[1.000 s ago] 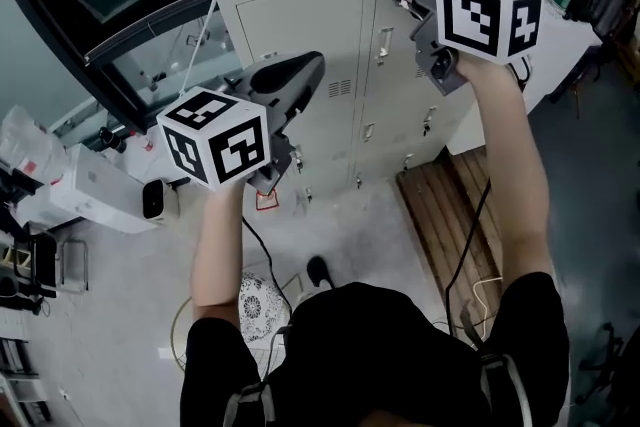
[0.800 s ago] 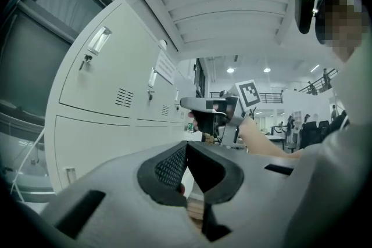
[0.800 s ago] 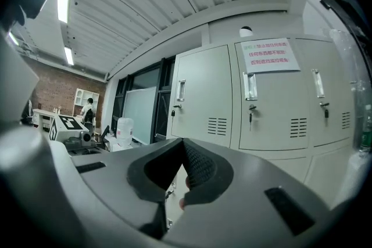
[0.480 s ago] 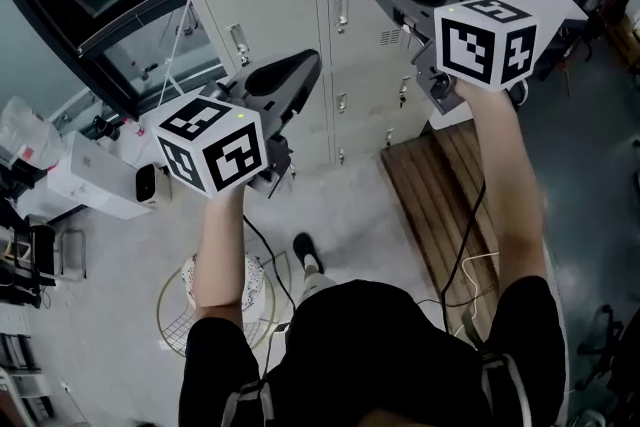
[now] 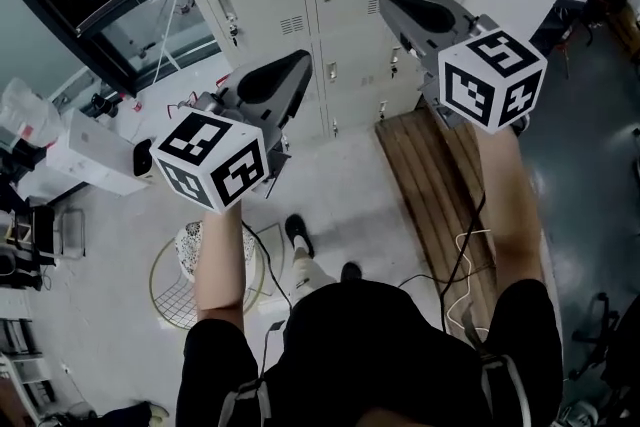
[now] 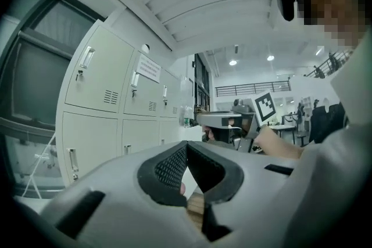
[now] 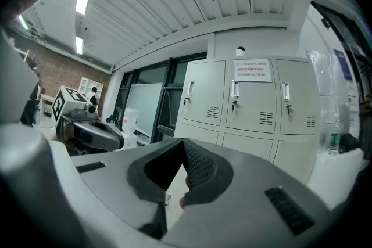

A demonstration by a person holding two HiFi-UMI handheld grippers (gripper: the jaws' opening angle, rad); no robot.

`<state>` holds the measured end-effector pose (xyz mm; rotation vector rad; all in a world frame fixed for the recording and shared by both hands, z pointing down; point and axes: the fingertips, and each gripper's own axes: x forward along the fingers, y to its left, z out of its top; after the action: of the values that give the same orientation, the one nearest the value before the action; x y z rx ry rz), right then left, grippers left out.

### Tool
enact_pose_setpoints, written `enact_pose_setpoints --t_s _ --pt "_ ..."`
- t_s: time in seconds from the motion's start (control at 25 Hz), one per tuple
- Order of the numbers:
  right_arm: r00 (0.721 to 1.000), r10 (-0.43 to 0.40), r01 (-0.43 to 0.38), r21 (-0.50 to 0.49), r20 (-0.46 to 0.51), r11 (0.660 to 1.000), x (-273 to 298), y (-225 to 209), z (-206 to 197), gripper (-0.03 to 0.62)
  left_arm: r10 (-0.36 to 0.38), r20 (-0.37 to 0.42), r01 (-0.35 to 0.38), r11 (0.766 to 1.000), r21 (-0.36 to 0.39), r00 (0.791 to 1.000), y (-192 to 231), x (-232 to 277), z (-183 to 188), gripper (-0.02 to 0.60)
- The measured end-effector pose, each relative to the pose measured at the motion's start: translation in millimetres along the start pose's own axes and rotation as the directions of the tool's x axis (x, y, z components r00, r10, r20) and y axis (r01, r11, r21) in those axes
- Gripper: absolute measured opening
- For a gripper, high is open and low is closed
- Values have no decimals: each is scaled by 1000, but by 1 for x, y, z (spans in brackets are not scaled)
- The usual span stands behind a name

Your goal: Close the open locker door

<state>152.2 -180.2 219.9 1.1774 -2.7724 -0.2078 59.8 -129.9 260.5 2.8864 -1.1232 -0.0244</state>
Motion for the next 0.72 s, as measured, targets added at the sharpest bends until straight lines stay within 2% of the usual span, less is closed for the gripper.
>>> enact_pose_setpoints --t_s 0.08,0.24,0.4,0.72 --pt "1000 11 -11 -38 -3 999 -8 13 -11 5 21 -4 -21 1000 23 1000 -2 -5 -8 17" --pt "999 34 -33 -53 9 998 -25 34 -28 5 42 24 -42 999 10 999 -6 -18 -17 17" --pt "999 33 -33 -7 43 999 -39 50 -35 5 105 25 -106 994 26 994 0 -33 -31 17" --pt "996 29 -35 83 79 996 -47 74 -56 5 153 65 -155 988 23 986 4 -67 -45 17"
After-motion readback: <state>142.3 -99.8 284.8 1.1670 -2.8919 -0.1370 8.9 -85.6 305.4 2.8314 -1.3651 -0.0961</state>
